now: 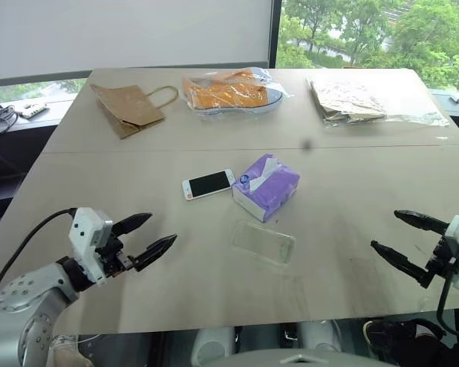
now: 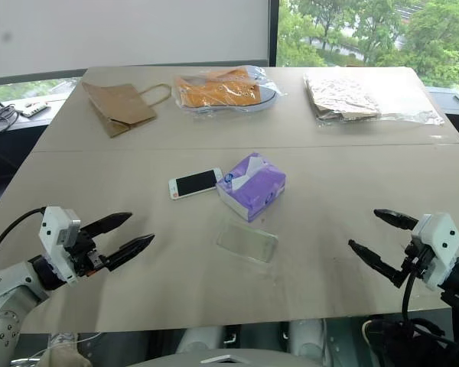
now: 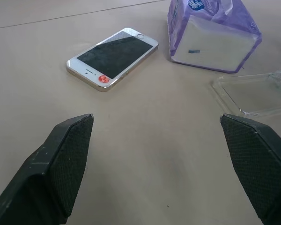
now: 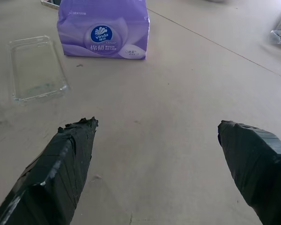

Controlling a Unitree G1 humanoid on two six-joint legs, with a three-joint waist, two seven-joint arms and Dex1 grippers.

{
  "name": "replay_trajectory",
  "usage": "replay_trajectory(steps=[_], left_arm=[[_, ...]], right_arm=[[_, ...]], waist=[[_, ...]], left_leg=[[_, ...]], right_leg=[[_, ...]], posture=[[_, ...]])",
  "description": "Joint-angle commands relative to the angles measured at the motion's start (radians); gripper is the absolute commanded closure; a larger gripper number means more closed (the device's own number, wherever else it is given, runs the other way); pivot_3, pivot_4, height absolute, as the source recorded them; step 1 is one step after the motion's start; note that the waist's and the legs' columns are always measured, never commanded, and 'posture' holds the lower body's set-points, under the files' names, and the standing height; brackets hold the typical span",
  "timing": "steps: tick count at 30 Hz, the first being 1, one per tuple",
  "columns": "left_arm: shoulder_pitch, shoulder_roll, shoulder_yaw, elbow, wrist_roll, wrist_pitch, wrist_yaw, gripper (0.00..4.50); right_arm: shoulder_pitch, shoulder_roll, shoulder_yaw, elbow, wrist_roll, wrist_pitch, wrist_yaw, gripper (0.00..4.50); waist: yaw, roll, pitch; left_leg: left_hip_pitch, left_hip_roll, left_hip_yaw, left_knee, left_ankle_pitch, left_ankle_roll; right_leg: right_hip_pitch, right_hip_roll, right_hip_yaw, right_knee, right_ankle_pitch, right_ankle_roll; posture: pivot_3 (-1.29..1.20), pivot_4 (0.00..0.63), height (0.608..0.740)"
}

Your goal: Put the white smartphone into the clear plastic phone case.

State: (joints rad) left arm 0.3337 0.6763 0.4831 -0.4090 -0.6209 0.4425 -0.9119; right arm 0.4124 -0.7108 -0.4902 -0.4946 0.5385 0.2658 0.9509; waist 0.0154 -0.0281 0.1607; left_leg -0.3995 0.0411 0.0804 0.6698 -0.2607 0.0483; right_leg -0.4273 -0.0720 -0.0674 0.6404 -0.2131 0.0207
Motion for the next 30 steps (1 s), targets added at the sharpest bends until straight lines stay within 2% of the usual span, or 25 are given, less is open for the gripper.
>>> replay_trajectory(steps=[1, 4, 8, 12, 15, 20, 24, 27, 30], left_arm=[[-0.05, 0.011, -0.005, -0.064, -0.06, 0.044, 0.039, 0.02], [-0.18, 0.03, -0.054, -0.124, -0.155, 0.177, 0.124, 0.02], [-0.354, 0.03, -0.14, -0.129, -0.202, 0.295, 0.222, 0.02], [-0.627, 0.047, -0.351, -0.016, -0.139, 0.524, 0.334, 0.02], [-0.816, -0.009, -0.444, 0.119, -0.119, 0.637, 0.376, 0.02], [-1.018, -0.054, -0.629, 0.378, 0.028, 0.576, 0.282, 0.02], [-1.084, -0.075, -0.742, 0.507, 0.129, 0.48, 0.173, 0.02], [-1.091, -0.093, -0.8, 0.536, 0.175, 0.424, 0.093, 1.16], [-1.093, -0.114, -0.802, 0.539, 0.195, 0.412, 0.062, 2.64]], right_arm=[[-0.022, -0.017, -0.025, -0.007, 0.02, 0.0, 0.001, 0.0], [-0.063, -0.024, -0.015, -0.016, 0.055, 0.016, 0.008, 0.0], [-0.093, -0.029, -0.007, -0.039, 0.093, 0.045, 0.005, 0.0], [-0.118, -0.019, 0.015, -0.046, 0.092, 0.048, -0.014, 0.0], [-0.13, -0.012, 0.03, -0.067, 0.09, 0.055, -0.035, 0.0], [-0.126, -0.01, 0.04, -0.106, 0.095, 0.068, -0.061, 0.0], [-0.108, -0.009, 0.03, -0.127, 0.094, 0.075, -0.076, 0.0], [-0.077, -0.005, 0.022, -0.137, 0.078, 0.068, -0.082, 0.0], [-0.052, -0.001, 0.014, -0.142, 0.07, 0.057, -0.087, 0.0]], waist=[[0.0, 0.0, 0.0], [0.006, 0.0, 0.0], [0.006, 0.001, 0.0], [0.008, 0.001, 0.0], [0.009, 0.0, 0.0], [0.0, 0.0, 0.001], [-0.001, 0.0, 0.001], [0.001, 0.0, 0.001], [0.003, 0.0, 0.001]], left_leg=[[0.0, 0.0, 0.0, 0.0, 0.0, 0.0], [0.0, 0.0, -0.001, 0.001, 0.0, 0.0], [0.001, -0.001, -0.001, 0.0, 0.0, 0.0], [0.001, -0.002, -0.002, 0.0, 0.0, 0.0], [0.002, -0.003, -0.002, 0.001, 0.0, 0.0], [0.002, -0.004, -0.002, 0.001, 0.0, 0.0], [0.002, -0.003, -0.002, 0.001, 0.0, 0.0], [0.002, -0.003, -0.002, 0.001, 0.0, 0.0], [0.002, -0.003, -0.002, 0.001, 0.0, 0.0]], right_leg=[[0.0, 0.0, 0.0, 0.0, 0.0, 0.0], [0.0, 0.0, -0.001, 0.0, 0.0, 0.0], [0.002, 0.001, 0.0, 0.0, 0.0, 0.0], [0.003, 0.006, -0.001, 0.001, 0.0, 0.0], [0.005, 0.007, -0.001, 0.0, 0.0, 0.001], [0.004, 0.008, -0.001, 0.0, 0.001, 0.002], [0.004, 0.008, -0.001, 0.0, 0.003, 0.004], [0.004, 0.008, -0.001, 0.0, 0.003, 0.004], [0.004, 0.007, 0.0, 0.0, 0.001, 0.002]], posture=[[0.0, 0.15, 0.74], [0.0, 0.15, 0.74], [0.0, 0.15, 0.74], [0.0, 0.15, 0.74], [0.0, 0.15, 0.74], [0.0, 0.15, 0.74], [0.0, 0.15, 0.74], [0.0, 0.15, 0.74], [0.0, 0.15, 0.74]])
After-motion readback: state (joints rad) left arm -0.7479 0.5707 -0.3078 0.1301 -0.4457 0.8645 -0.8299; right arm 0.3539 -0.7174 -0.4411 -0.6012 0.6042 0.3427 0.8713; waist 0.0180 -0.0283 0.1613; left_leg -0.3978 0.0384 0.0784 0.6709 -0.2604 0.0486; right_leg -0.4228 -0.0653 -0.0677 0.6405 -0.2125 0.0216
